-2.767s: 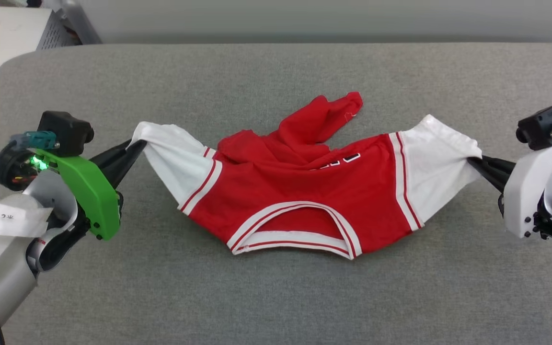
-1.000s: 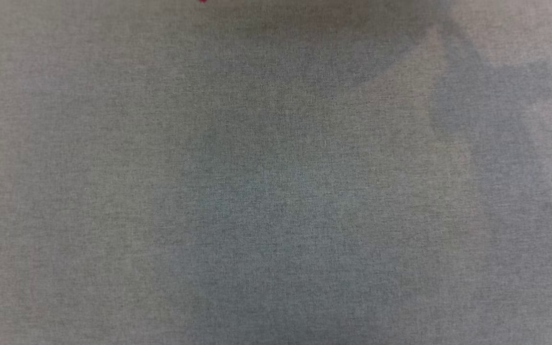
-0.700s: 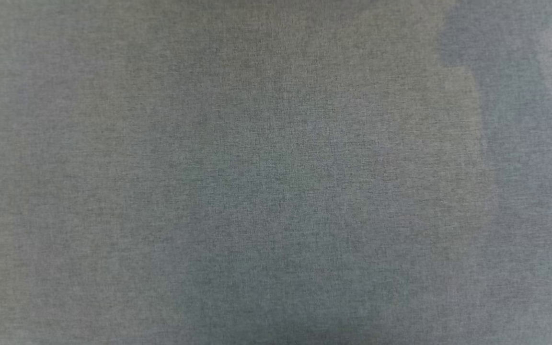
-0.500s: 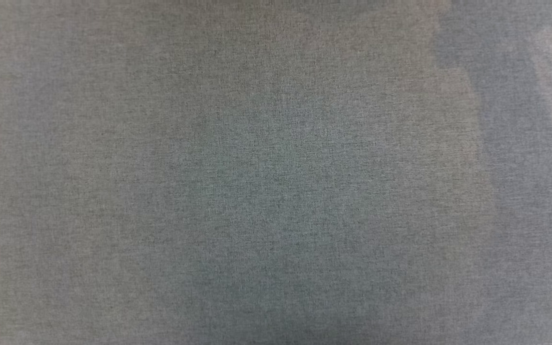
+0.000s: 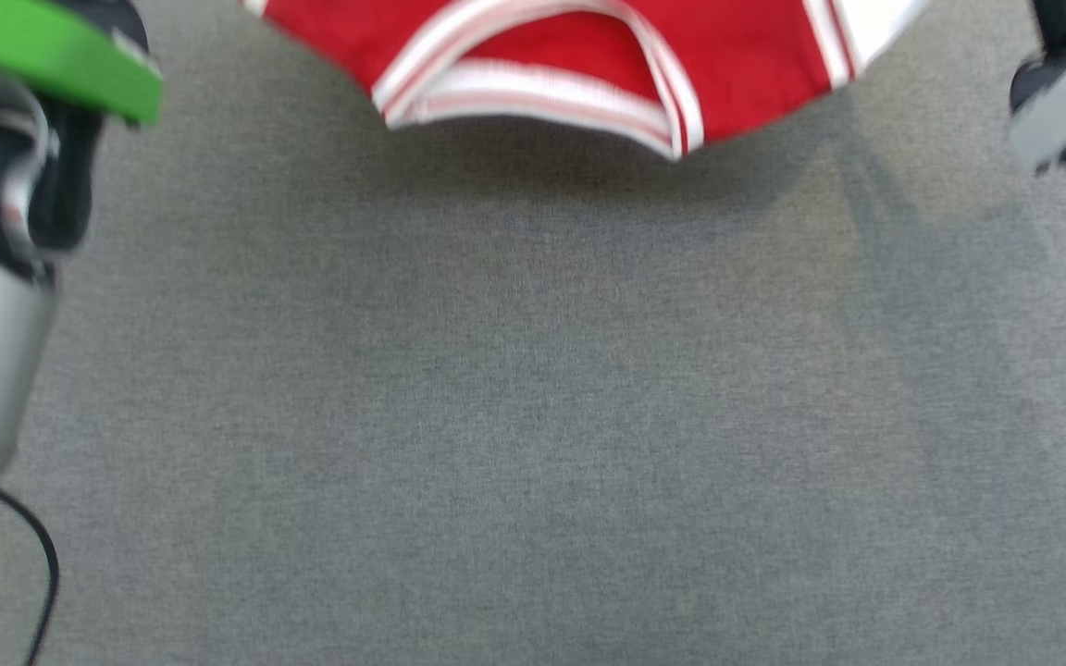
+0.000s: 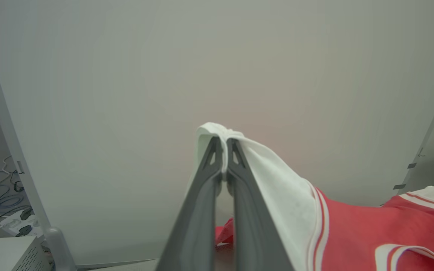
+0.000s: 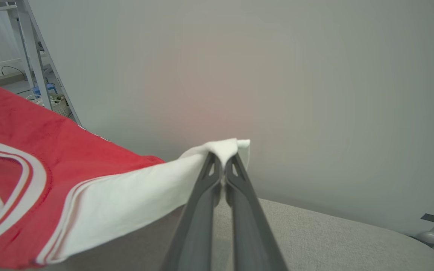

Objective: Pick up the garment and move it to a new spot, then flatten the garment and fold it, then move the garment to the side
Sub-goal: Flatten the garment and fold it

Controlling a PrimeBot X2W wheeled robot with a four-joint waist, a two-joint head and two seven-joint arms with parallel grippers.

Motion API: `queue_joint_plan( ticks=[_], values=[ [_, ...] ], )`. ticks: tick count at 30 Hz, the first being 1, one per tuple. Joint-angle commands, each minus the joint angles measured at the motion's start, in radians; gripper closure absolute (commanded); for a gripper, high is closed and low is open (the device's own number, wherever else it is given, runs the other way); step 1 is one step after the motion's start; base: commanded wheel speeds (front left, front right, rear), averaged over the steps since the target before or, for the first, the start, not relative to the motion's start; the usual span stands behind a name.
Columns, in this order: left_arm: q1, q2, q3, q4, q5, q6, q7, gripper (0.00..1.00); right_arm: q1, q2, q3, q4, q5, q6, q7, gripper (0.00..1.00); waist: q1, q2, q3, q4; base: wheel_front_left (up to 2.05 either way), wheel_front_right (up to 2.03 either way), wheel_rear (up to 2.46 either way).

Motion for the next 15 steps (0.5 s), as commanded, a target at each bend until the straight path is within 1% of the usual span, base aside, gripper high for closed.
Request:
queue_joint_plan(
  ticks=[1,7,11,15],
  values=[
    [0.074,0.009,0.020,-0.031,0.011,0.019,-0.006,1.00,0.060,-0.013,0.007,-0.023,0.004,-0.001,-0.010,1.00,0.0000,0.0000,-0.078,0.000,0.00,0.00,0.00],
    [0.378,0.029,0.074,-0.154,0.012,0.080,-0.006,1.00,0.310,-0.065,0.018,-0.121,0.000,-0.001,0.007,1.00,0.0000,0.0000,-0.163,-0.007,0.00,0.00,0.00],
    [0.577,0.045,0.118,-0.211,0.001,0.123,-0.006,1.00,0.468,-0.068,-0.011,-0.167,0.004,-0.001,0.028,1.00,0.0000,0.0000,-0.215,-0.018,0.00,0.00,0.00],
    [0.758,0.063,0.148,-0.246,-0.015,0.150,-0.006,1.00,0.604,-0.061,-0.043,-0.205,0.000,-0.001,0.042,1.00,0.0000,0.0000,-0.254,-0.030,0.00,0.00,0.00]
  ],
)
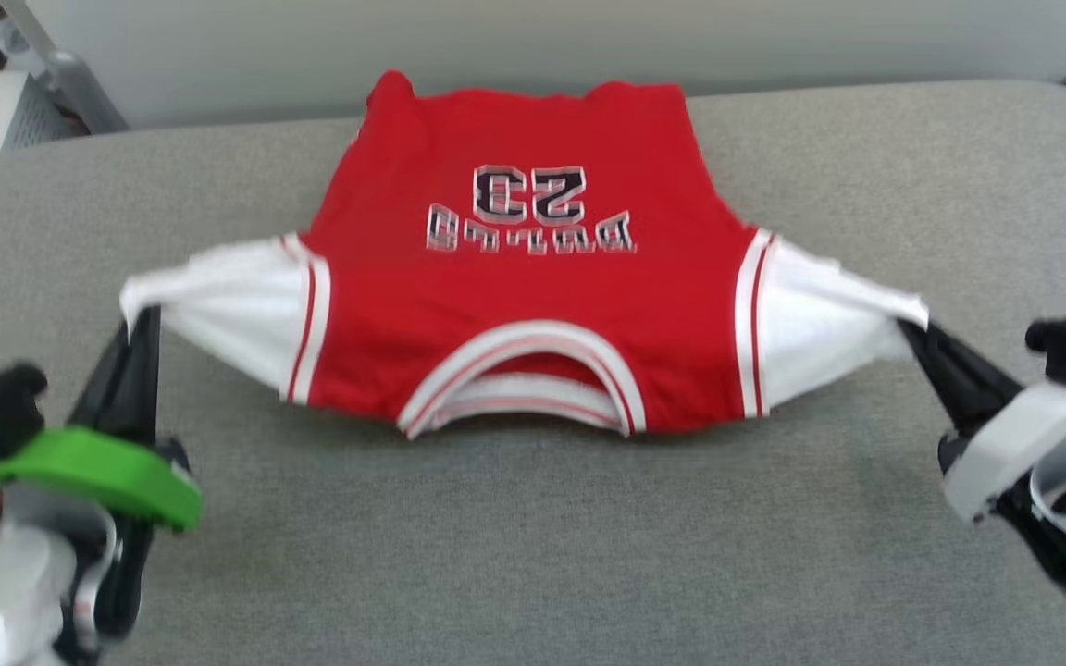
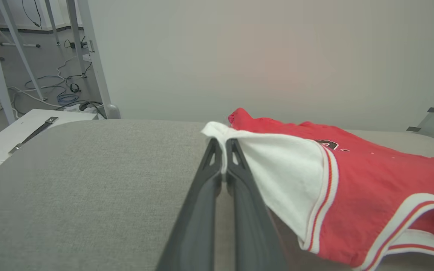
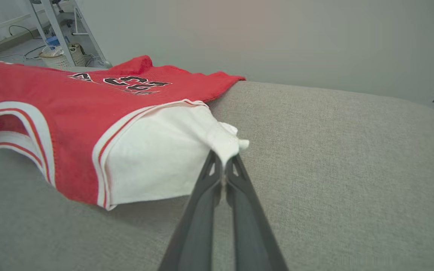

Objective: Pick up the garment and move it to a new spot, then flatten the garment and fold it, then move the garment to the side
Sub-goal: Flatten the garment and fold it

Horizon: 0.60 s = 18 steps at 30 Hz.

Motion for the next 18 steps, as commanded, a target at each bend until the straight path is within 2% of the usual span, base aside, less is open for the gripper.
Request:
queue_joint_plan(
  ticks=[1,8,18],
  values=[
    [0.059,0.013,0.005,-0.008,-0.008,0.010,-0.006,1.00,0.048,0.006,-0.015,-0.011,-0.001,-0.001,0.004,1.00,0.0001,0.0000,-0.056,-0.017,0.00,0.00,0.00],
    [0.266,0.009,0.001,-0.019,-0.047,0.040,-0.006,1.00,0.285,0.007,-0.103,-0.060,-0.011,-0.001,0.044,1.00,0.0001,0.0000,-0.101,-0.006,0.00,0.00,0.00],
    [0.401,-0.039,-0.004,0.087,-0.061,0.026,-0.006,1.00,0.525,0.046,-0.230,-0.080,-0.072,-0.001,0.096,1.00,0.0001,0.0000,-0.118,0.005,0.00,0.00,0.00]
  ],
)
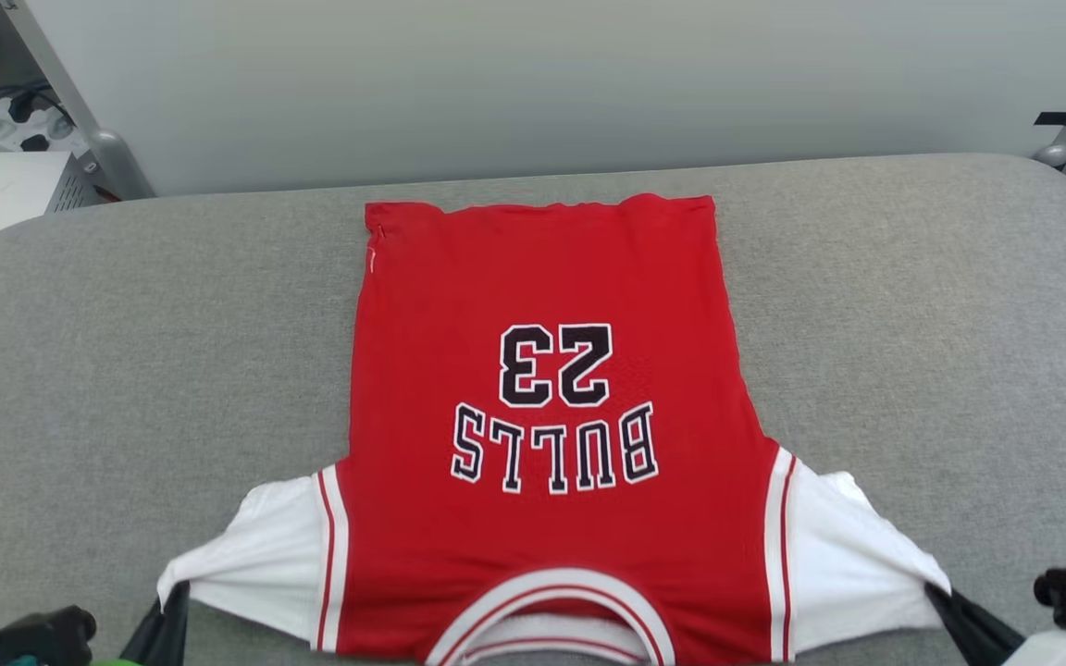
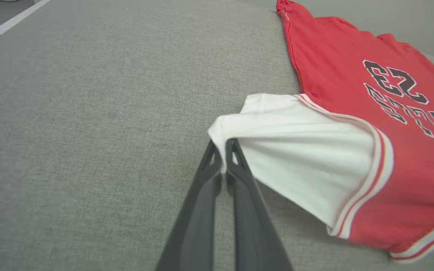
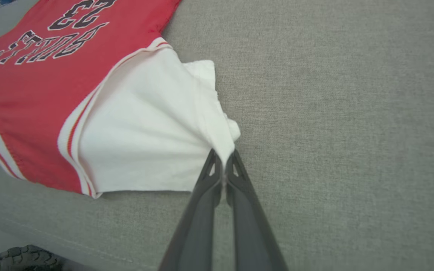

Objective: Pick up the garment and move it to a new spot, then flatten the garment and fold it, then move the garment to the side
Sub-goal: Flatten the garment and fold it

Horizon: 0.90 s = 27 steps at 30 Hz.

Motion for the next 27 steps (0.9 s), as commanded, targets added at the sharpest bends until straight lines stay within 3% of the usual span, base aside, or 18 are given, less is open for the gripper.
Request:
queue_joint_plan(
  ticks=[1,9,10,11,12,19,22,27],
  values=[
    [0.014,-0.007,-0.001,0.020,-0.001,-0.007,-0.006,1.00,0.027,0.002,-0.014,0.004,-0.013,-0.001,0.017,1.00,0.0001,0.0000,-0.001,0.003,0.00,0.00,0.00],
    [-0.019,-0.045,-0.030,0.085,0.040,-0.033,-0.006,1.00,0.080,0.041,-0.064,0.007,-0.021,-0.001,0.071,1.00,0.0001,0.0000,0.002,0.017,0.00,0.00,0.00],
    [-0.027,-0.050,-0.030,0.085,0.046,-0.035,-0.006,1.00,0.074,0.050,-0.080,-0.002,-0.025,-0.001,0.067,0.66,0.0001,0.0000,0.004,0.018,0.00,0.00,0.00],
    [-0.031,-0.053,-0.030,0.084,0.051,-0.037,-0.006,1.00,0.069,0.060,-0.092,-0.010,-0.030,-0.001,0.067,0.11,0.0001,0.0000,0.006,0.019,0.00,0.00,0.00],
    [-0.038,-0.058,-0.027,0.080,0.058,-0.040,-0.006,1.00,0.062,0.071,-0.104,-0.024,-0.036,-0.001,0.066,0.00,0.0001,0.0000,0.009,0.019,0.00,0.00,0.00],
    [-0.075,-0.070,-0.024,0.043,0.110,-0.044,-0.006,1.00,-0.036,0.104,-0.215,-0.148,-0.053,-0.001,0.092,0.00,0.0001,0.0000,0.037,0.028,0.00,0.00,0.00],
    [-0.105,-0.076,-0.014,-0.005,0.143,-0.040,-0.006,1.00,-0.224,0.086,-0.288,-0.240,-0.086,-0.001,0.159,0.00,0.0001,0.0000,0.084,0.050,0.00,0.00,0.00],
    [-0.163,-0.092,-0.023,-0.046,0.179,-0.043,-0.006,1.00,-0.460,0.054,-0.272,-0.276,-0.090,-0.001,0.312,0.00,0.0001,0.0000,0.167,0.102,0.00,0.00,0.00]
  ],
)
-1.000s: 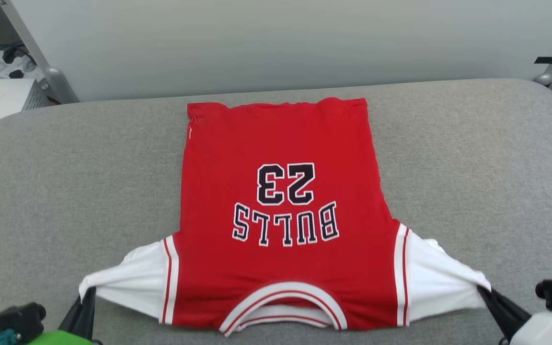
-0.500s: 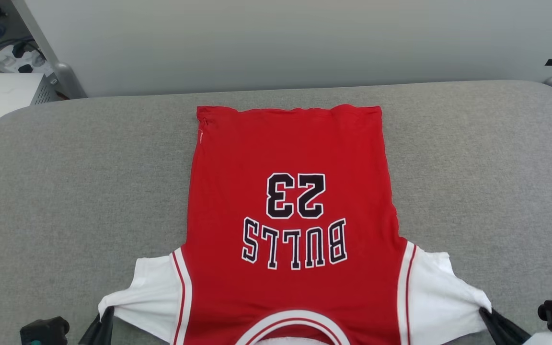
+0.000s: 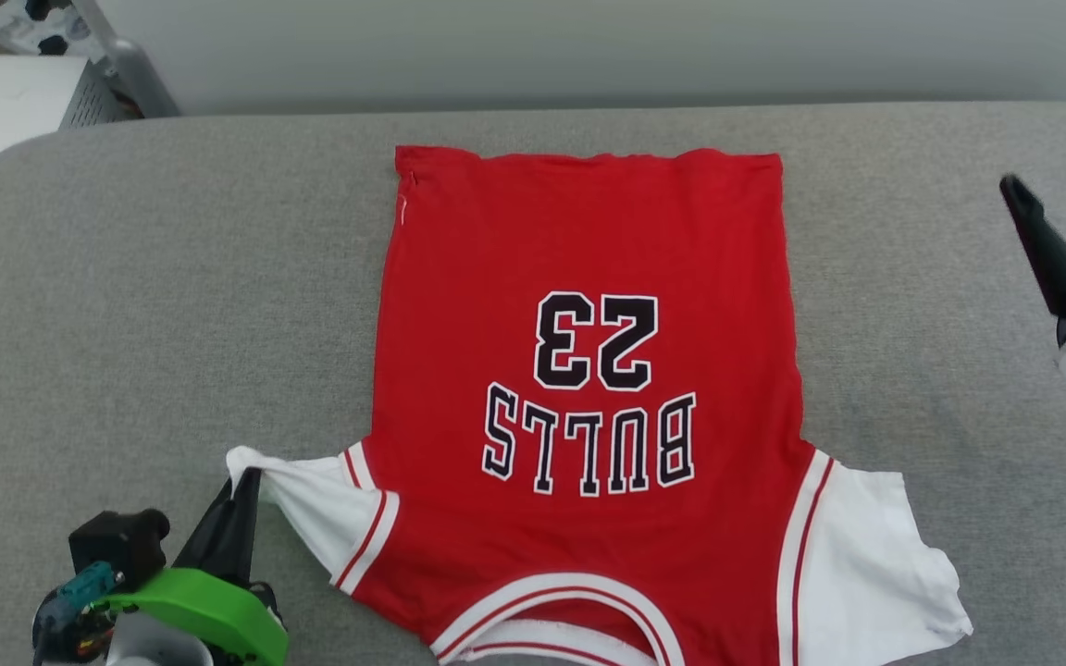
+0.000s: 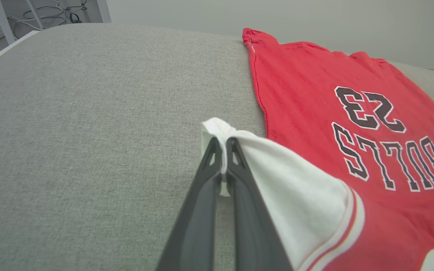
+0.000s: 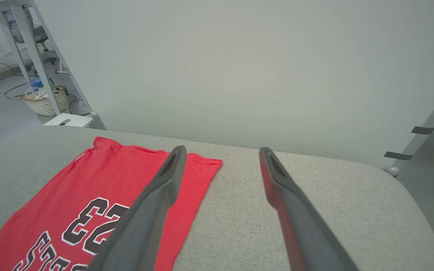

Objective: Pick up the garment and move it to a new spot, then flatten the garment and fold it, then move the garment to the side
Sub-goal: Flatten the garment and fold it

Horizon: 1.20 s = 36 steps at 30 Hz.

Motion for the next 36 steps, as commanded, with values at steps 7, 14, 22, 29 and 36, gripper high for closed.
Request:
queue_joint_plan(
  ticks=[7,14,22,29,36],
  values=[
    [-0.116,-0.058,0.002,-0.062,0.066,-0.010,-0.006,1.00,-0.346,-0.060,0.106,0.093,0.012,-0.001,0.373,0.00,0.0001,0.0000,0.204,0.126,0.00,0.00,0.00],
    [-0.187,-0.121,0.013,-0.093,0.126,-0.036,-0.006,1.00,-0.625,-0.062,0.160,0.284,0.019,-0.001,0.739,0.00,0.0001,0.0000,0.328,0.198,0.00,0.00,0.00],
    [-0.222,-0.198,0.051,-0.103,0.177,-0.074,-0.006,1.00,-0.772,-0.023,0.218,0.427,-0.050,-0.001,0.878,0.00,0.0001,0.0000,0.426,0.253,0.00,0.00,0.00],
    [-0.246,-0.251,0.084,-0.095,0.221,-0.115,-0.006,1.00,-0.786,-0.030,0.258,0.526,-0.119,-0.001,0.881,0.00,0.0001,0.0000,0.480,0.286,0.00,0.00,0.00],
    [-0.247,-0.293,0.121,-0.076,0.256,-0.147,-0.006,1.00,-0.735,-0.040,0.320,0.557,-0.089,-0.001,0.905,0.00,0.0001,0.0000,0.492,0.290,0.00,0.00,0.00]
  ],
)
